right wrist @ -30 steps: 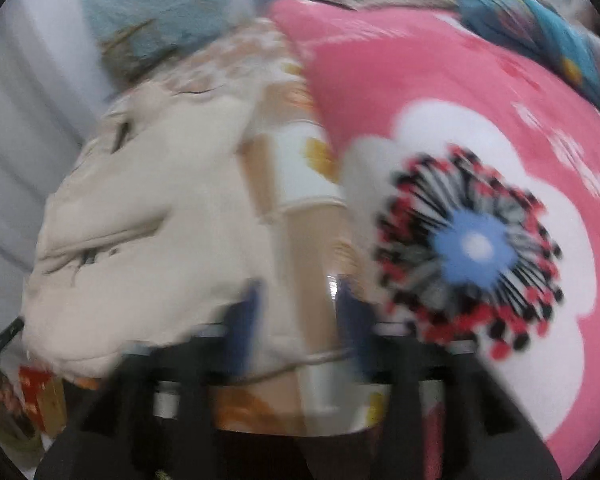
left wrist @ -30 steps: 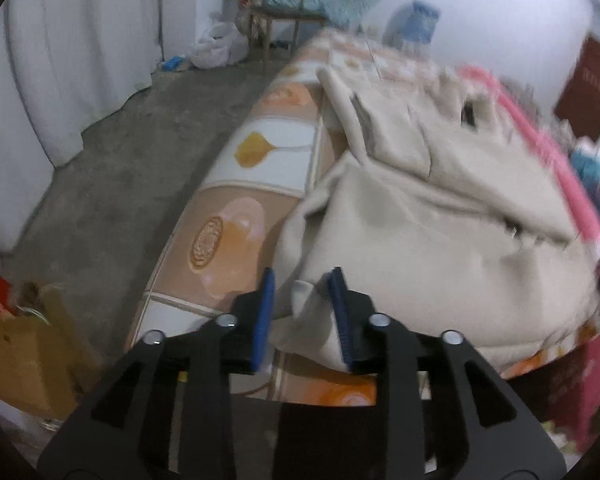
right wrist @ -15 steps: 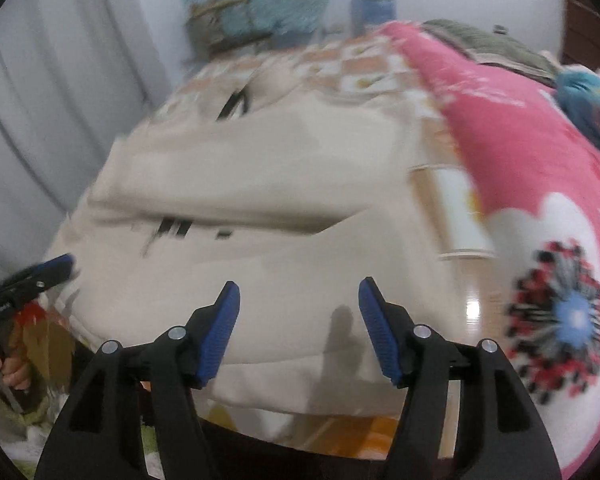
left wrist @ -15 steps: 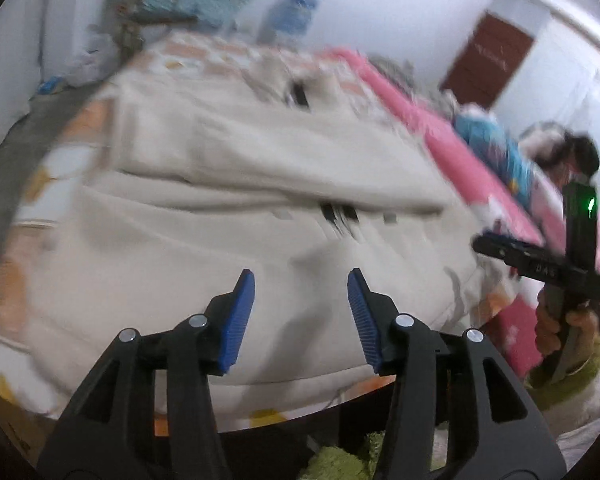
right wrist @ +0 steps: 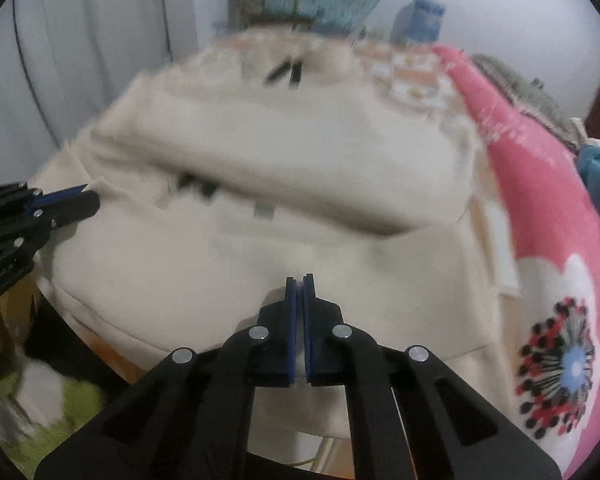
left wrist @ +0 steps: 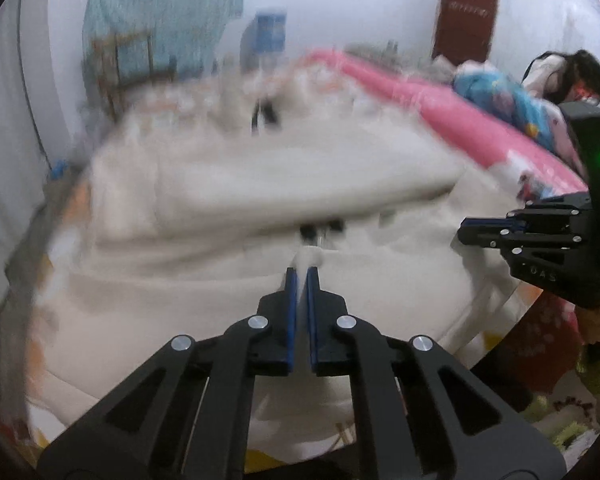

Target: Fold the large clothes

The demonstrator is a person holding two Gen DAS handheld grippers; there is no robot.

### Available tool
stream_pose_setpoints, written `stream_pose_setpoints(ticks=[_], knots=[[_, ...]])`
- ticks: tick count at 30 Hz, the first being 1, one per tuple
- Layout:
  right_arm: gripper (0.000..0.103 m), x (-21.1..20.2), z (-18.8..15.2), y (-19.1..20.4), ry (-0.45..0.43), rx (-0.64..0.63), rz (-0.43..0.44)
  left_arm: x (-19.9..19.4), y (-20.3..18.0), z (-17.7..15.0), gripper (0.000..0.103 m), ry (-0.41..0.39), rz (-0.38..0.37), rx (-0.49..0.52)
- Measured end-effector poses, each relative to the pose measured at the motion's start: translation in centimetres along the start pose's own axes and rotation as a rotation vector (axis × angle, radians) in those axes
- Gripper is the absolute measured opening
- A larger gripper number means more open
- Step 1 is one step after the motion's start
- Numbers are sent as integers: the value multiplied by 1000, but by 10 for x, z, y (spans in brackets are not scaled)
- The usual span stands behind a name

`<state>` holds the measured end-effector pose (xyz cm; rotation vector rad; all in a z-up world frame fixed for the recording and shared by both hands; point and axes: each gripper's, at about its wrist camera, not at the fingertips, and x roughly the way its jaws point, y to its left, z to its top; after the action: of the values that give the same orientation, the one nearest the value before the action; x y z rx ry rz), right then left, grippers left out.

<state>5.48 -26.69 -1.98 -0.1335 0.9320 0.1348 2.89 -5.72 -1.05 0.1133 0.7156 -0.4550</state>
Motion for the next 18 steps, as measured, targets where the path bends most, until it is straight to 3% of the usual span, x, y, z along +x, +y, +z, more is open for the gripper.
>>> stream_pose_setpoints(ticks=[3,8,11,14,18], knots=[[3,-22,15,-6,-83,37,1,-10,3,13,5,-82,19,6],[3,16,15,-2,-22,27,-27,40,12,1,5,15,47,-17],[3,15,15,2,-31,31,-36,33,10,3,5,-35,66,4],[3,23,17,0,-30,34,-50,48,7,-1,5,-13,89,25],[2,53,13,0,-6,-10,-184,64,7,-12,10,-1,110,37]])
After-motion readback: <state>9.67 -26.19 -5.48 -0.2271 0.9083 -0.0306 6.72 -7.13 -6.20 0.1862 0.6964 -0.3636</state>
